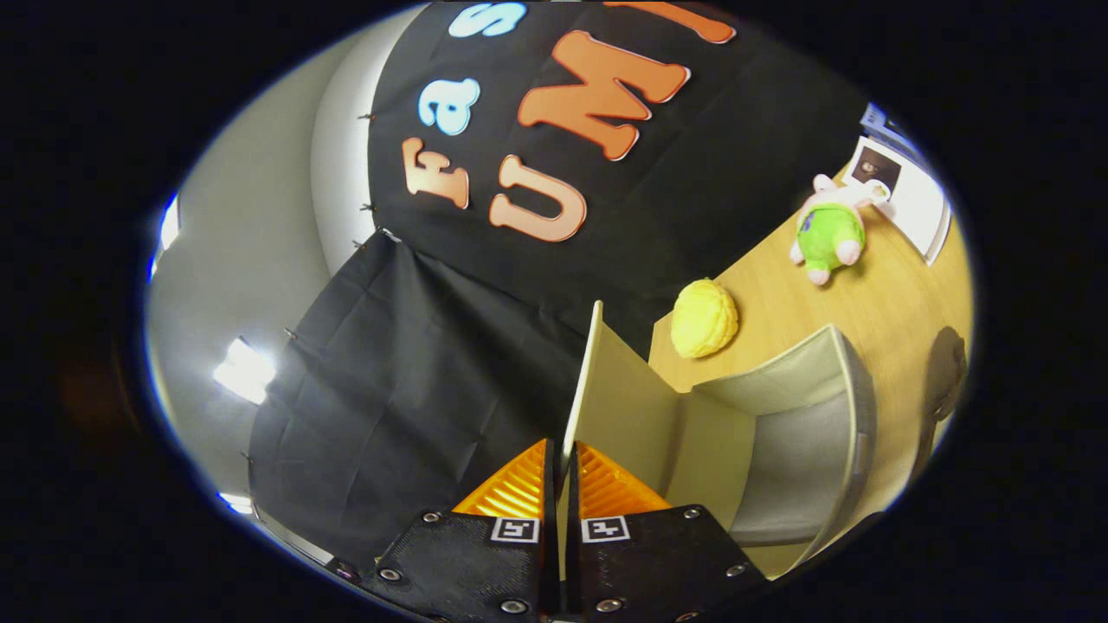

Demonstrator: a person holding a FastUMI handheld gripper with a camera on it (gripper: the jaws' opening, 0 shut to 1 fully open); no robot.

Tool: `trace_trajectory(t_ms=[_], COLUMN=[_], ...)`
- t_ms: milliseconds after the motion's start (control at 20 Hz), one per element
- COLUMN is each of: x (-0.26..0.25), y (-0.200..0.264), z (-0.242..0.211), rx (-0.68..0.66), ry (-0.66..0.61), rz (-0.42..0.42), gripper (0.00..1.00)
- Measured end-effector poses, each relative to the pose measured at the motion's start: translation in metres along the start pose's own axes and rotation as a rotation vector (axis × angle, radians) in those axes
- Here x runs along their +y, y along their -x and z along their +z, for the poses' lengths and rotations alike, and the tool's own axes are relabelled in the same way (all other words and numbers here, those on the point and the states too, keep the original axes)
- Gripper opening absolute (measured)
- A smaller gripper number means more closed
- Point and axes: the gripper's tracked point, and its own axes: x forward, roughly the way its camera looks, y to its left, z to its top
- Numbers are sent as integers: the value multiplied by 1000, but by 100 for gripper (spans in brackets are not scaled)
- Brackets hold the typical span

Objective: Open the storage box then place both shoes into the box .Put the left shoe in first, then the right shoe, with the right side of both shoes facing outward in a uniform manner.

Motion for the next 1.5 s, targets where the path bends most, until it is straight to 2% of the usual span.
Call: trace_trajectory(t_ms=[200,300,350,400,500,550,800,1000,1500], x=[27,31,31,31,21,13,-17,-47,-133], y=[-40,-53,-57,-59,-58,-61,-38,-7,120], z=[-31,-44,-46,-48,-43,-42,-15,16,70], rx=[55,87,89,83,63,52,-19,-99,-257], ry=[57,83,102,114,130,136,186,244,358], rz=[-3,-13,-25,-38,-82,-105,-209,-324,-637], gripper=[6,17,37,49,91,98,98,98,98])
